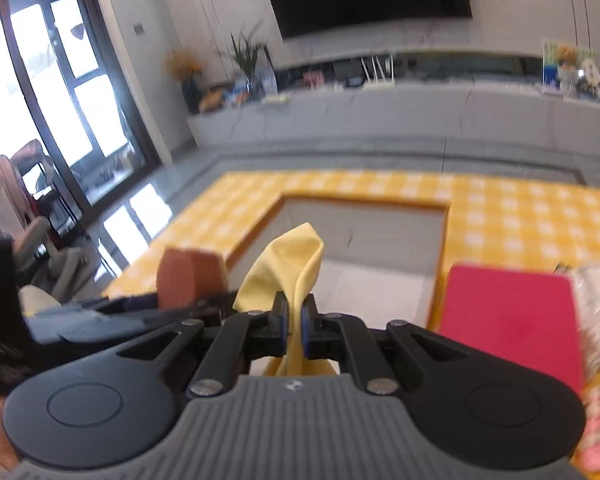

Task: Organize soft objects
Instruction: 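Carry the sponge into the white box and open the left tool while the right tool drops the cloth there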

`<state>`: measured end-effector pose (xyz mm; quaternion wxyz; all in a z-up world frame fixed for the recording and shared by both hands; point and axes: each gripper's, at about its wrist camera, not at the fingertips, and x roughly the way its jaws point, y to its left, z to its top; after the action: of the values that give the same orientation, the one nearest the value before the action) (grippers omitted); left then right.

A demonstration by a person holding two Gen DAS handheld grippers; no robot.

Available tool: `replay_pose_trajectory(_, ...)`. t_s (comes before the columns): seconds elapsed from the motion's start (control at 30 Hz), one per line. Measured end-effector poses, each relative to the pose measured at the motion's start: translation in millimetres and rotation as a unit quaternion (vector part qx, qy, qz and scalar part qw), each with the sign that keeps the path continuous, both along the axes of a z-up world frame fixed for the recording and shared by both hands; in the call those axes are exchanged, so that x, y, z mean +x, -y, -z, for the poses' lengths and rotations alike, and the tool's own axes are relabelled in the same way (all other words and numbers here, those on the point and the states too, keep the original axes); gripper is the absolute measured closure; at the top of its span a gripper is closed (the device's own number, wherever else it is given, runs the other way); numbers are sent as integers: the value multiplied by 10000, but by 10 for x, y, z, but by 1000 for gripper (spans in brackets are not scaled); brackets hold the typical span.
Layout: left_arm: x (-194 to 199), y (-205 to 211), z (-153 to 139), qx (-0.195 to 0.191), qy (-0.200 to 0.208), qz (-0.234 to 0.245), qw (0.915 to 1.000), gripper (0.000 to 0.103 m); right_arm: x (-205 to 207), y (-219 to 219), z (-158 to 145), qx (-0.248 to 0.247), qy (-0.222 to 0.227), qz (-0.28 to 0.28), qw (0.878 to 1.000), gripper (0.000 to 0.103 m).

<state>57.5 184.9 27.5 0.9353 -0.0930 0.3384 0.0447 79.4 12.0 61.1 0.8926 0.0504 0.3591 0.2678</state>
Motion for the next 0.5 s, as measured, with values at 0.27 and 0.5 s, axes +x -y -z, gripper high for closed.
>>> replay_pose_trajectory(0.27, 103, 232, 110, 775, -324, 46, 9965, 14, 185, -163, 305, -424, -302, 160, 9985, 99)
replay_pose_trajectory(0.5, 54, 418, 148, 1789, -66, 68, 9838, 4, 225, -69, 353, -632, -319, 214, 9973, 99)
